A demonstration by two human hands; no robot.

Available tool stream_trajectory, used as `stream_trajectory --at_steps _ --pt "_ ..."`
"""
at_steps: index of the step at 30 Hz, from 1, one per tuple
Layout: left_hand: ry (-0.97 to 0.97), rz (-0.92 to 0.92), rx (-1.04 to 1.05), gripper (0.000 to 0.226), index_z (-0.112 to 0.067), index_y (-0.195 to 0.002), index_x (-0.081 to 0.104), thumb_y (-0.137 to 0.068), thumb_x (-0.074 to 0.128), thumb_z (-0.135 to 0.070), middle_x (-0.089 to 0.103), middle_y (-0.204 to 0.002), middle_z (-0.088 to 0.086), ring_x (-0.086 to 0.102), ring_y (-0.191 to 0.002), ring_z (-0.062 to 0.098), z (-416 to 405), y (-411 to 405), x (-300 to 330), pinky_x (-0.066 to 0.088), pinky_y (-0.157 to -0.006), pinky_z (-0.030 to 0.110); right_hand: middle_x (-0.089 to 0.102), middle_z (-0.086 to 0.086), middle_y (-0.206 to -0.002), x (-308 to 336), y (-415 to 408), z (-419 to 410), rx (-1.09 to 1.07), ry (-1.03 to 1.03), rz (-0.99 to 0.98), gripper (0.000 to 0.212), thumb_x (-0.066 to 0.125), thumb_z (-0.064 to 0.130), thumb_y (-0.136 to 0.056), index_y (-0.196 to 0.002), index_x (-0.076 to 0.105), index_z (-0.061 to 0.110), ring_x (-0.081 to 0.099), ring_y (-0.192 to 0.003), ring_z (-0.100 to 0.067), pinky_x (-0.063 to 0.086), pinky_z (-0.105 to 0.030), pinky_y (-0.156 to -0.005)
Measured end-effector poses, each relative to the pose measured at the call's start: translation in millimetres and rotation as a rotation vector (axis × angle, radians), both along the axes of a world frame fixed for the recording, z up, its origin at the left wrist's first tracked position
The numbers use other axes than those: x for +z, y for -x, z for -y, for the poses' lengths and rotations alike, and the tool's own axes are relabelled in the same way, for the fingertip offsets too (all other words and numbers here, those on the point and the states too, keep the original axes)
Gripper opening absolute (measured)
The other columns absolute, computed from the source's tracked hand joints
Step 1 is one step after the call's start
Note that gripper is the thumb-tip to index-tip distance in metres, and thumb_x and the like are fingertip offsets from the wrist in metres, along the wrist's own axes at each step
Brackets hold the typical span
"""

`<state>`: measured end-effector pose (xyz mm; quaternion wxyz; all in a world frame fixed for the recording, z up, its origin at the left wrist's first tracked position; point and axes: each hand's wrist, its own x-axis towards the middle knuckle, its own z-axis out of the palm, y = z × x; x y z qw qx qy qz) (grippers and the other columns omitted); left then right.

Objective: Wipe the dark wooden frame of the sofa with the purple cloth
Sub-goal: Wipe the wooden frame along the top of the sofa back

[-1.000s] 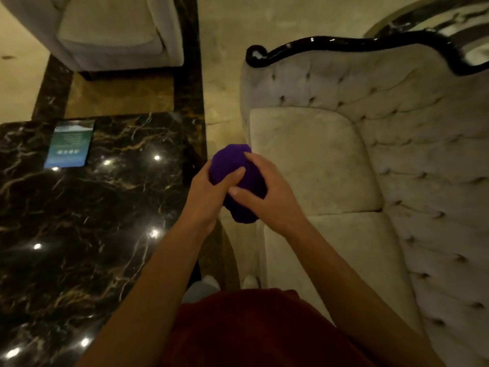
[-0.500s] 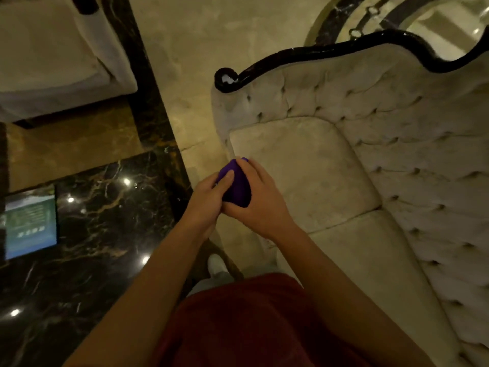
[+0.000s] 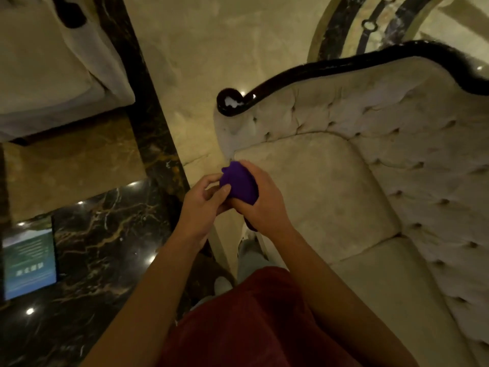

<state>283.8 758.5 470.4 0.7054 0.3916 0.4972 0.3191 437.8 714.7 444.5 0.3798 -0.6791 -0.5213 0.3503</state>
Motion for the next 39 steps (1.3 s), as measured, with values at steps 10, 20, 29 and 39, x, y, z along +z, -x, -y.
stream_trajectory --at_steps 10,20,29,39 --pt "0.096 -0.102 -0.083 0.031 -0.026 -0.127 0.064 -0.097 0.072 -0.026 0.078 -0.114 0.009 0.077 -0.101 0.032 -151 -50 -26 0.063 -0.082 0.036 0.058 0.019 -0.116 -11 -132 -140 -0.003 0.155 -0.03 0.065 0.084 0.024 -0.083 -0.139 0.054 0.036 0.053 -0.095 0.023 0.044 -0.002 -0.074" --pt "-0.156 -0.57 -0.168 0.094 -0.034 -0.16 0.023 -0.088 0.082 -0.033 0.035 -0.161 0.004 0.048 -0.127 0.019 -271 -78 -119 0.048 -0.094 0.034 0.055 0.011 -0.125 -3 -208 -253 0.02 0.189 0.071 0.065 0.083 0.03 -0.085 -0.142 0.051 0.026 0.054 -0.109 -0.01 0.041 -0.014 -0.081" --pt "-0.01 -0.777 -0.373 0.097 -0.023 -0.162 0.021 -0.087 0.082 -0.016 0.035 -0.162 0.012 0.044 -0.142 0.034 -369 -69 -223 0.043 -0.114 0.051 0.048 -0.01 -0.152 -93 -123 -388 -0.021 0.102 0.144 0.07 0.081 0.031 -0.087 -0.148 0.05 0.018 0.053 -0.131 -0.027 0.054 -0.038 -0.1" --pt "-0.177 -0.776 -0.506 0.098 0.0 -0.157 0.026 -0.082 0.082 -0.03 0.043 -0.156 0.021 0.047 -0.141 0.033 -420 -80 -261 0.037 -0.11 0.027 0.049 -0.017 -0.156 -231 -75 -420 0.037 0.017 0.671 0.06 0.068 0.045 -0.091 -0.146 0.057 0.025 0.039 -0.148 -0.04 0.024 -0.062 -0.122"
